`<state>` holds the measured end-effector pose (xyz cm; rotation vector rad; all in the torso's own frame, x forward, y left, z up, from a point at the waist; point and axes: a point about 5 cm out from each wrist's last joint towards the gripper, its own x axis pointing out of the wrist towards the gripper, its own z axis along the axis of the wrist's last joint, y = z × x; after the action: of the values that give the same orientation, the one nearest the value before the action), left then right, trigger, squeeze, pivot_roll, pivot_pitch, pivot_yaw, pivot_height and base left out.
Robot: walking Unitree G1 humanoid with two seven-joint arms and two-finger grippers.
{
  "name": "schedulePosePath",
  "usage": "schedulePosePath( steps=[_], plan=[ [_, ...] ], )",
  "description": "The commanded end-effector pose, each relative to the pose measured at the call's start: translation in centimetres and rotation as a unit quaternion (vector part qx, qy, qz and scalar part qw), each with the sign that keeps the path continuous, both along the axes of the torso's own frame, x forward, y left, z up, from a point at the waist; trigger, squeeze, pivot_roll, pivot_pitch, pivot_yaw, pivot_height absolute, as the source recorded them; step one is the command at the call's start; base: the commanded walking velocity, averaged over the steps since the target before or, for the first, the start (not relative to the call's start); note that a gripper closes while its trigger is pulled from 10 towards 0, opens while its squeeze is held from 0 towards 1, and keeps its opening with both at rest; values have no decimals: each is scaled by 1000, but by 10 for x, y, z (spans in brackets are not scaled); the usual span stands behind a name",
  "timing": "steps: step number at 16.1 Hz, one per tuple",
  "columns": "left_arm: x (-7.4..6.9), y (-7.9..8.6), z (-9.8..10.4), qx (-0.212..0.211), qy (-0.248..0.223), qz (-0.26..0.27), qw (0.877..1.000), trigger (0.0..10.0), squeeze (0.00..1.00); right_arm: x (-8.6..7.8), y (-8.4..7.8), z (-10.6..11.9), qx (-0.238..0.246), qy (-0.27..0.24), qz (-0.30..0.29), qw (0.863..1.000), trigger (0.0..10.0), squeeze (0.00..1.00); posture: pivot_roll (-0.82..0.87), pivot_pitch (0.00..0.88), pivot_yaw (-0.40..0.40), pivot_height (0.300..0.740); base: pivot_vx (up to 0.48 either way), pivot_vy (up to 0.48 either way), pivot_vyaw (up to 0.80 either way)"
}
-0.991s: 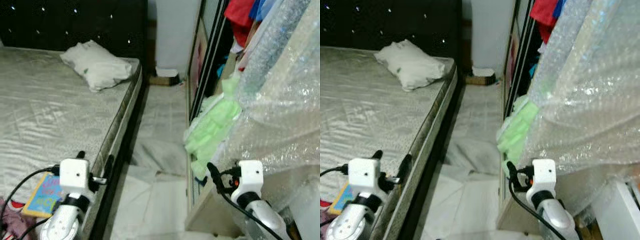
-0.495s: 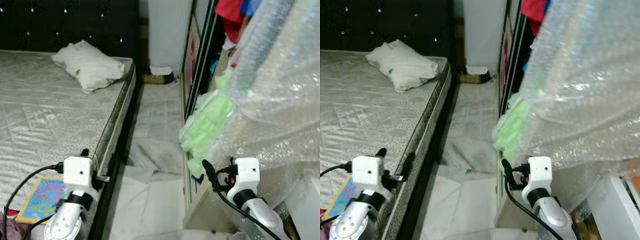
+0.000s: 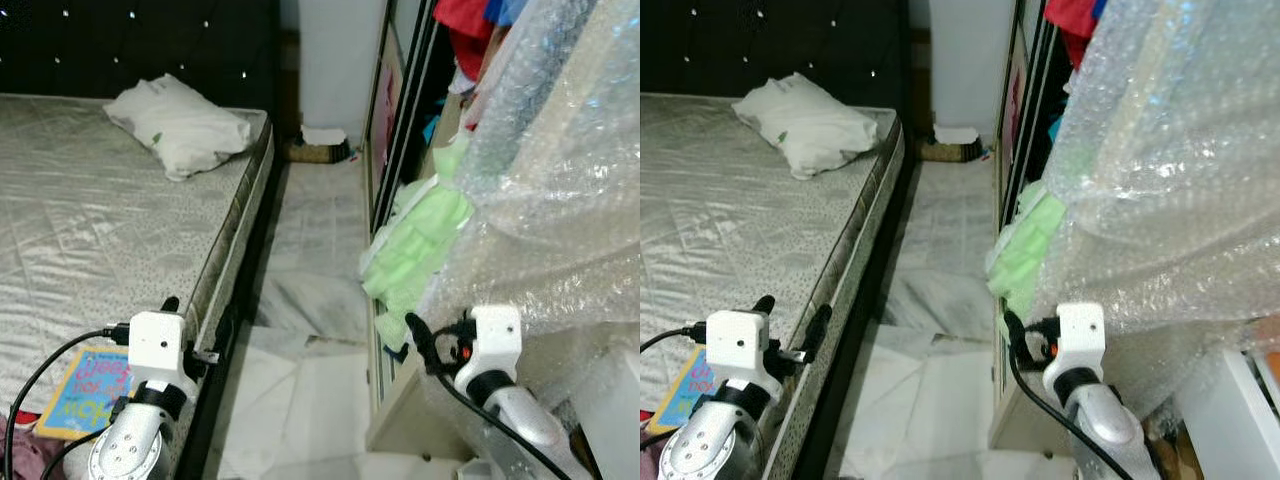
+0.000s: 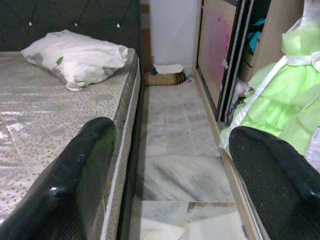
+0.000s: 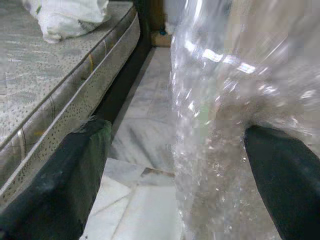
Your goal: Clean up the room
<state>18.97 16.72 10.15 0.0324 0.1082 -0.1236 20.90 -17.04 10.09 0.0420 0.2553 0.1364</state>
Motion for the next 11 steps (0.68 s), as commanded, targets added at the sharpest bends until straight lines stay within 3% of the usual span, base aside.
schedulePosePath(
  steps=[1, 3, 11],
  plan=[
    [0, 0, 0, 4, 2, 2, 1000, 10000, 0, 1, 6, 16, 5, -29, 10, 1000, 10000, 0, 49, 0, -58, 740, -259, 0, 0],
    [1, 0, 0, 3, 4, 1, 1000, 10000, 0, 0, 8, 19, 6, -28, 10, 1000, 10000, 0, 49, 0, -58, 740, -356, 0, 0],
    [3, 1, -1, 1, 2, 0, 1000, 10000, 0, 3, 12, 31, 7, -22, 9, 1000, 10000, 0, 49, 0, -59, 740, 0, 0, 0]
  ],
)
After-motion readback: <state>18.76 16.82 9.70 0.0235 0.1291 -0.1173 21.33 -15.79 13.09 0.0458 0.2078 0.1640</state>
